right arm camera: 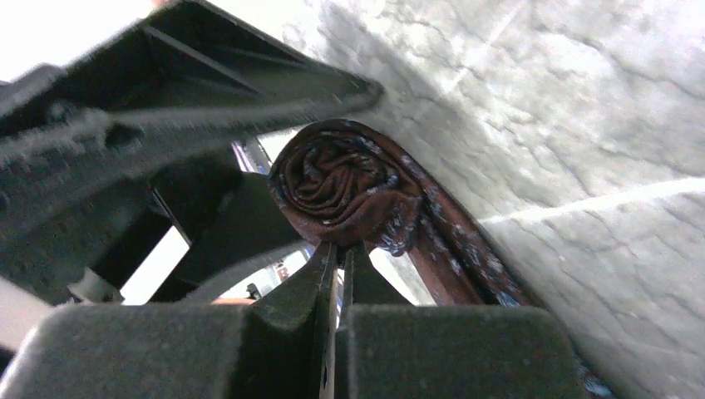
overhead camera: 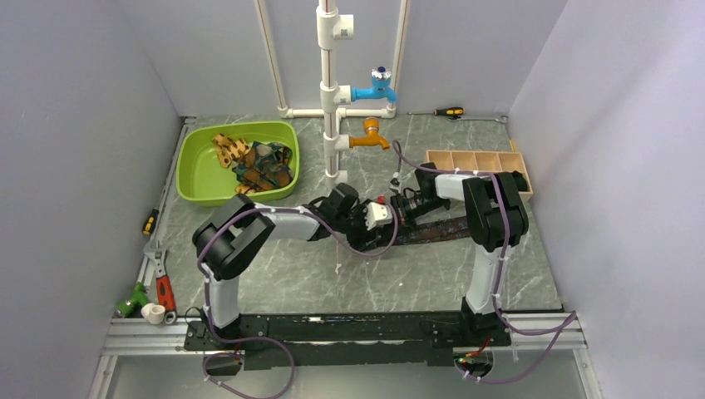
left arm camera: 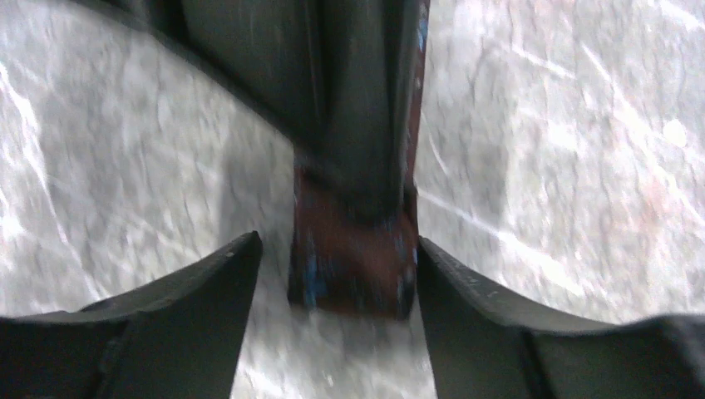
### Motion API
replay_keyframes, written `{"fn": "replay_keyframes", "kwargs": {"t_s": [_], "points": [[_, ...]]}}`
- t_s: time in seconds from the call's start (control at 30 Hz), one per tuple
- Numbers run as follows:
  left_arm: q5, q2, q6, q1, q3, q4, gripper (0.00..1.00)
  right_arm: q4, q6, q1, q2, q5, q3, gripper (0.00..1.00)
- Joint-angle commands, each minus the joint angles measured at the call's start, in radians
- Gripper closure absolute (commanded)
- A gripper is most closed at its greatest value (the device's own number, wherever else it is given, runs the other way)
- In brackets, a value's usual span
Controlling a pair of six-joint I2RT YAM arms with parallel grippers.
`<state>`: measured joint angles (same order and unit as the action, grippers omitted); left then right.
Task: Roll the ties
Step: Roll the tie at the center of the board.
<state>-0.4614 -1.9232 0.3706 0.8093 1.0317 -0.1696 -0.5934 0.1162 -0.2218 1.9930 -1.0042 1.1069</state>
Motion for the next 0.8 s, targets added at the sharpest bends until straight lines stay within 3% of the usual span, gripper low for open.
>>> {"fn": "replay_keyframes", "kwargs": {"t_s": [0.0, 0.03, 0.1, 0.27, 0.4, 0.47, 0.57, 0.6, 0.77], "points": [[0.020, 0.094, -0.020, -0.020, -0.111, 0.088, 0.18, -0.093, -0.166, 0.033, 0.054, 0.242, 0.010, 1.00], [0.019, 0.131, -0.024, -0.022, -0.120, 0.057, 0.08, -0.102, -0.176, 0.038, 0.057, 0.252, 0.015, 1.00], [0.020, 0.205, -0.024, -0.028, -0.137, 0.016, 0.01, -0.115, -0.194, 0.041, 0.062, 0.265, 0.020, 1.00], [0.022, 0.365, -0.024, -0.036, -0.148, 0.042, 0.01, -0.142, -0.209, 0.049, 0.072, 0.296, 0.047, 1.00], [-0.094, 0.485, -0.050, -0.050, -0.284, -0.170, 0.01, -0.154, -0.216, 0.065, 0.082, 0.316, 0.080, 1.00], [-0.141, 0.460, -0.098, -0.051, -0.326, -0.270, 0.01, -0.163, -0.218, 0.076, 0.094, 0.310, 0.102, 1.00], [-0.326, 0.339, 0.057, -0.065, -0.157, 0.009, 0.01, -0.189, -0.227, 0.078, 0.118, 0.294, 0.139, 1.00], [-0.331, 0.282, 0.082, -0.068, -0.113, 0.039, 0.01, -0.199, -0.234, 0.078, 0.123, 0.294, 0.147, 1.00], [-0.194, 0.197, 0.127, -0.018, -0.118, -0.169, 0.00, -0.235, -0.256, 0.079, 0.144, 0.289, 0.172, 1.00]]}}
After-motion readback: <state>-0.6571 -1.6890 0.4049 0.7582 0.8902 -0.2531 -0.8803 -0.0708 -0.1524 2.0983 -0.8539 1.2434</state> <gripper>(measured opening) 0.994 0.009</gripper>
